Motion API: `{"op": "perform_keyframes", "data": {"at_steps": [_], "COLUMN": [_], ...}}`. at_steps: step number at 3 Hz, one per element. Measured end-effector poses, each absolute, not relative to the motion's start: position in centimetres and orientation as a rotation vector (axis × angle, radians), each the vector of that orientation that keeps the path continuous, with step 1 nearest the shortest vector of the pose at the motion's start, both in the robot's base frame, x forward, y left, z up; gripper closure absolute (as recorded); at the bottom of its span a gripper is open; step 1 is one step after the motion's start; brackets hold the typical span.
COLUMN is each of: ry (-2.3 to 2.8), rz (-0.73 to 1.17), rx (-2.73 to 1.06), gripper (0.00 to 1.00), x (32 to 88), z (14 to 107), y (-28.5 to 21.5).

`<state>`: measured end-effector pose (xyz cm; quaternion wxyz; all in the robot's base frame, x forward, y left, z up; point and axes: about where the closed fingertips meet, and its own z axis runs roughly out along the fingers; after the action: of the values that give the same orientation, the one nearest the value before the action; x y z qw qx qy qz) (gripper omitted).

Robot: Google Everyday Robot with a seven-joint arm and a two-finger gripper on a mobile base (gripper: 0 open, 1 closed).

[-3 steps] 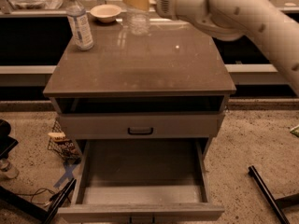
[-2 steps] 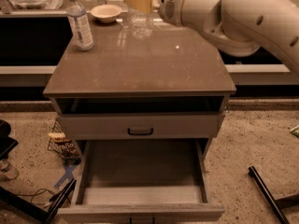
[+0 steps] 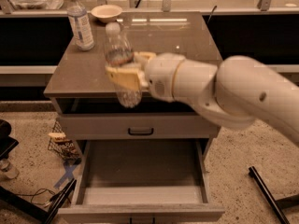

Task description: Place water bottle into middle drawer

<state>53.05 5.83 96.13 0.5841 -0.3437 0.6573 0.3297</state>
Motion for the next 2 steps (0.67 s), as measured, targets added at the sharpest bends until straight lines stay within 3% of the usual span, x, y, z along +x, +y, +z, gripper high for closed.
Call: {"op": "perform_keyframes", "data": {"at_steps": [1,2], "ry": [1.559,1.581], "rz": [0.785,0.742], "rx": [-0.836,-0.752], "gripper": [1.00,1.00], "x": [48.0,47.4], "z": [86.6,79.8], "y": [-1.9,-12.7]}}
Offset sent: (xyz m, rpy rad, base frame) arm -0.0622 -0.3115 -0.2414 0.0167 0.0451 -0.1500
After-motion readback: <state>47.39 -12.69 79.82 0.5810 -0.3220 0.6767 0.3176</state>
